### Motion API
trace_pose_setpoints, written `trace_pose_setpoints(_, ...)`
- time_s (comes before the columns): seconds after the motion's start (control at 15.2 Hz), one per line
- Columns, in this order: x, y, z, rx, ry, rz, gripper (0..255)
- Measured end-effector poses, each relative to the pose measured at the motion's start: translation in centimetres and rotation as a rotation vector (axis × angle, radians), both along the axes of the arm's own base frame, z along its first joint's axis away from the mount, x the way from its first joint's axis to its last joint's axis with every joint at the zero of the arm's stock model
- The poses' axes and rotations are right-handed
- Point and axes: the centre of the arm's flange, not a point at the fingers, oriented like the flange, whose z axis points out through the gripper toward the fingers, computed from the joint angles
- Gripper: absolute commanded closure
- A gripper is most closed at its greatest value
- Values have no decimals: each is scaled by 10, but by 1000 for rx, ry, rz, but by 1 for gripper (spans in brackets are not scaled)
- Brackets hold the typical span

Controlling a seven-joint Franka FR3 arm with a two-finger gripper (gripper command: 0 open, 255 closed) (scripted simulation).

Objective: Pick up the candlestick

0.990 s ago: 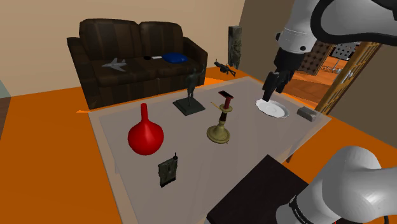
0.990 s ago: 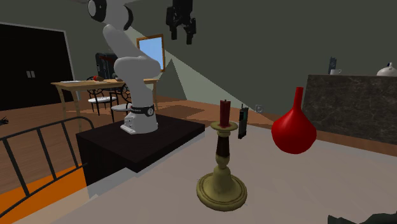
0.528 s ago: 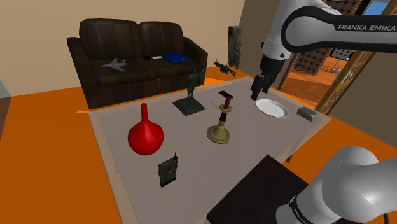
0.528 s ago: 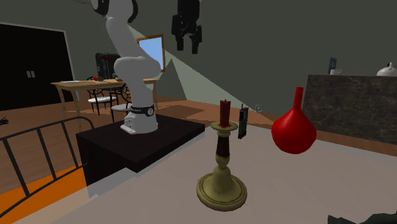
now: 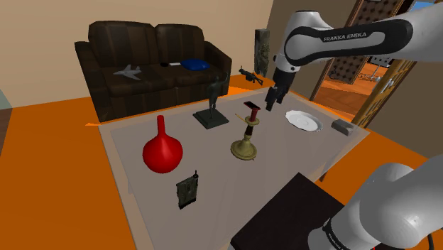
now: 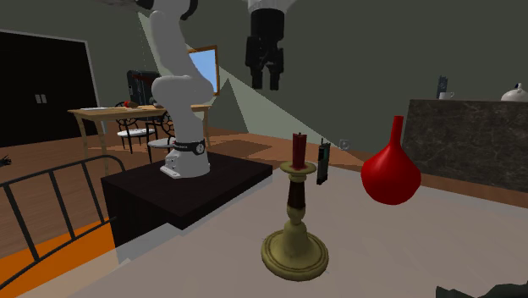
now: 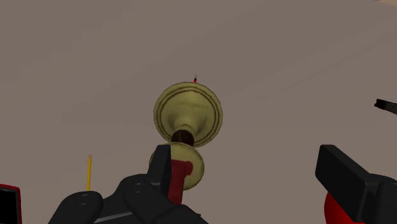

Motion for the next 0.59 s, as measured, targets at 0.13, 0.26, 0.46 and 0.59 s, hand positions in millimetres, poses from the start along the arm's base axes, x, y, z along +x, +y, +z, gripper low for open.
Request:
trace_pose_setpoints(0.13,18,-15,-16,5,1,16,0)
trace_pose_setpoints(0.26,41,-22,-30,11,2,34,0)
trace_pose_setpoints(0.46,71,-39,-49,19,5,59,0)
trace_pose_setpoints(0.59,91,-47,-64,24,6,77,0)
